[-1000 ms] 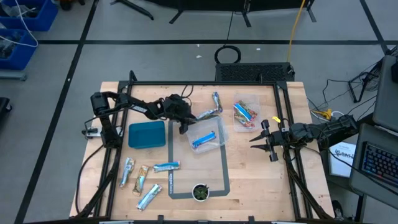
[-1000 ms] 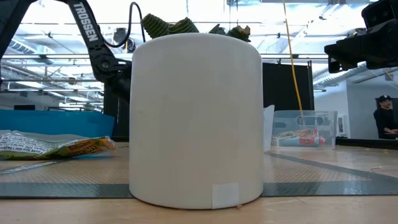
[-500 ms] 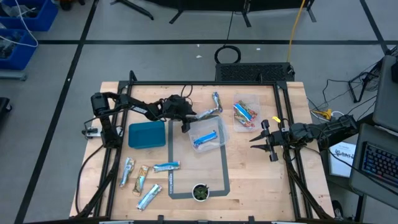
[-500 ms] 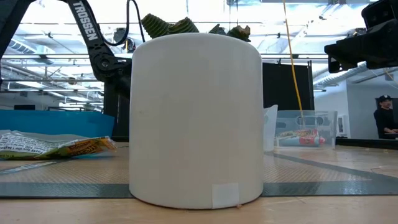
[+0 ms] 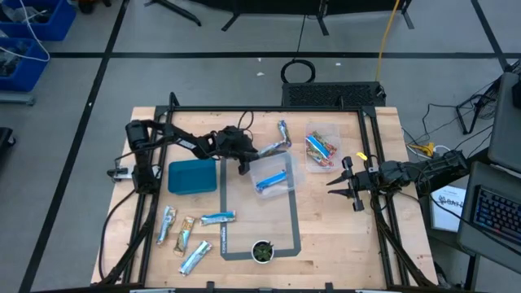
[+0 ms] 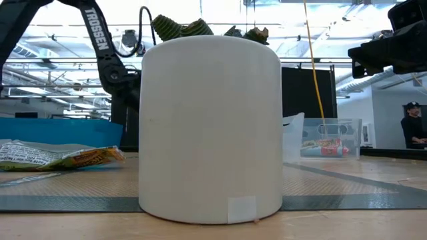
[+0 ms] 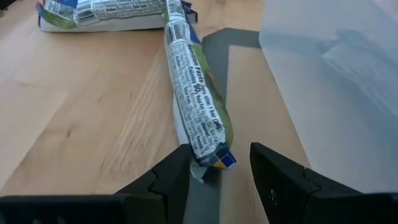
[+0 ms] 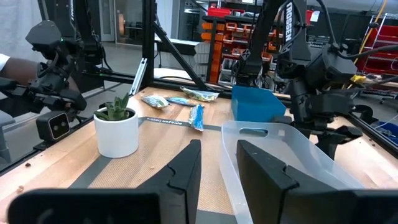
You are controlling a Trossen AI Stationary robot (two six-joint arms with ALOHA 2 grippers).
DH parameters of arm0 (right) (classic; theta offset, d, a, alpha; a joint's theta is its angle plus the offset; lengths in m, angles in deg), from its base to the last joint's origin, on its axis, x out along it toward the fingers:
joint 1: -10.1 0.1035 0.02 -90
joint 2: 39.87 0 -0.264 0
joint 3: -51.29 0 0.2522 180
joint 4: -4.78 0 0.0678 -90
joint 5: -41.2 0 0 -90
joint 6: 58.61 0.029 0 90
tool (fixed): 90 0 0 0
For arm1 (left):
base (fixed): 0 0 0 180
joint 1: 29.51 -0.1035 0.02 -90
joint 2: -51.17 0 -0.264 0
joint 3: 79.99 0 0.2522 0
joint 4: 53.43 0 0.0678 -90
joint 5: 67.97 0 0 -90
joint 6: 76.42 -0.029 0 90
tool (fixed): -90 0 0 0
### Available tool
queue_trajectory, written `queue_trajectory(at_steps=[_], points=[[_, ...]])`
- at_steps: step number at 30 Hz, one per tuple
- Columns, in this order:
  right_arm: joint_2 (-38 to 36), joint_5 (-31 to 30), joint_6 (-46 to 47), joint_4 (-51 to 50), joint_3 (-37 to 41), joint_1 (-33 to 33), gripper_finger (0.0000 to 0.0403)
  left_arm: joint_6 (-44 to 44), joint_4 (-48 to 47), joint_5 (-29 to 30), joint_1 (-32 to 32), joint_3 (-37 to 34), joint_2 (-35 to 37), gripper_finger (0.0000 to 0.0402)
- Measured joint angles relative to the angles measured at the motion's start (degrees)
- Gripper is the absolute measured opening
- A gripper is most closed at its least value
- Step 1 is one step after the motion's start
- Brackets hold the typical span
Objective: Pick and place Granola Bars by type
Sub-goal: Put the blue granola bar into the left transparent bin
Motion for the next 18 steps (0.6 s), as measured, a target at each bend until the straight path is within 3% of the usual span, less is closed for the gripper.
queue_trajectory(at_steps=[11, 18], points=[[0.01, 0.0, 0.0, 0.03, 0.01, 0.0, 0.0095, -3.72, 0.22, 2.12, 0.04, 4.38, -2.82, 0.0159], [0.01, 0.0, -0.01, 0.02, 0.01, 0.0, 0.0095, -7.09, -0.81, 2.34, -0.57, 4.38, -2.62, 0.0019]])
